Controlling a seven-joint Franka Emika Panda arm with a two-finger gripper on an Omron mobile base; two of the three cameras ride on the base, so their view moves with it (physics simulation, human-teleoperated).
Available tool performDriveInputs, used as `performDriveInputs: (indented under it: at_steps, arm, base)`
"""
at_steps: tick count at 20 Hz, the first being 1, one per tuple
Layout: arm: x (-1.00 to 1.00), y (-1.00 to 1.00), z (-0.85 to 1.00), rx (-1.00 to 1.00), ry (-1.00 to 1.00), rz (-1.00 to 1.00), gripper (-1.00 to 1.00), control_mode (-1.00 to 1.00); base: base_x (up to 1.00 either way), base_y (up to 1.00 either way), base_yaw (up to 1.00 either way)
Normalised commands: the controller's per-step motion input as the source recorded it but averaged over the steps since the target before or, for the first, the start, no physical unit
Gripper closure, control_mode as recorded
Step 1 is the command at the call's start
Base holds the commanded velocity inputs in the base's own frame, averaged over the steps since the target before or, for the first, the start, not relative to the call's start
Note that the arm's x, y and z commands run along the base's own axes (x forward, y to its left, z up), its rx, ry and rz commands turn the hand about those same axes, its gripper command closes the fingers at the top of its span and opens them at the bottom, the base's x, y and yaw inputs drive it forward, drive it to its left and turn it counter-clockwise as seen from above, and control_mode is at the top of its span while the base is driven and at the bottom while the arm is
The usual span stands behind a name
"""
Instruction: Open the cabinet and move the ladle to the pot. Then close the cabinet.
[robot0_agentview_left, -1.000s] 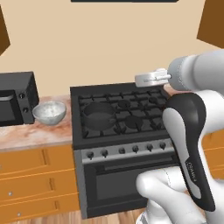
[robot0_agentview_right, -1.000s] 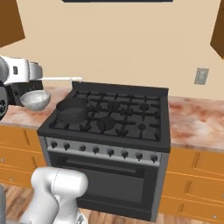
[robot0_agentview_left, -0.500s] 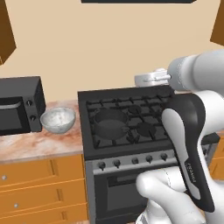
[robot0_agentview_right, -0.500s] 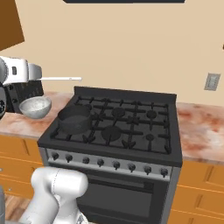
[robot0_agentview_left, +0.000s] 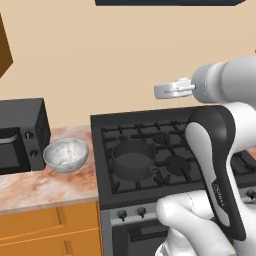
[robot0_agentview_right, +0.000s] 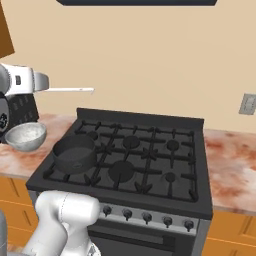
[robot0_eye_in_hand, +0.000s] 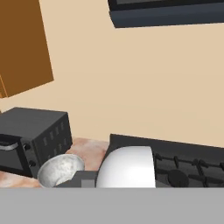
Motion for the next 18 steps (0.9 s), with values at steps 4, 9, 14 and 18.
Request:
performDriveInputs:
  at_steps: [4,9,14,18]
  arm:
    - [0.0,0.0,0.0,0.0,0.0,0.0,1.0,1.0]
    - [0.0,0.0,0.0,0.0,0.0,0.0,1.0,1.0]
    - [0.0,0.0,0.0,0.0,0.0,0.0,1.0,1.0]
    - [0.0,0.0,0.0,0.0,0.0,0.0,1.0,1.0]
  base:
    - [0.06,0.17,0.0]
    - [0.0,0.01,0.0]
    - [0.0,0.0,0.0]
    - [0.0,0.1,0.0]
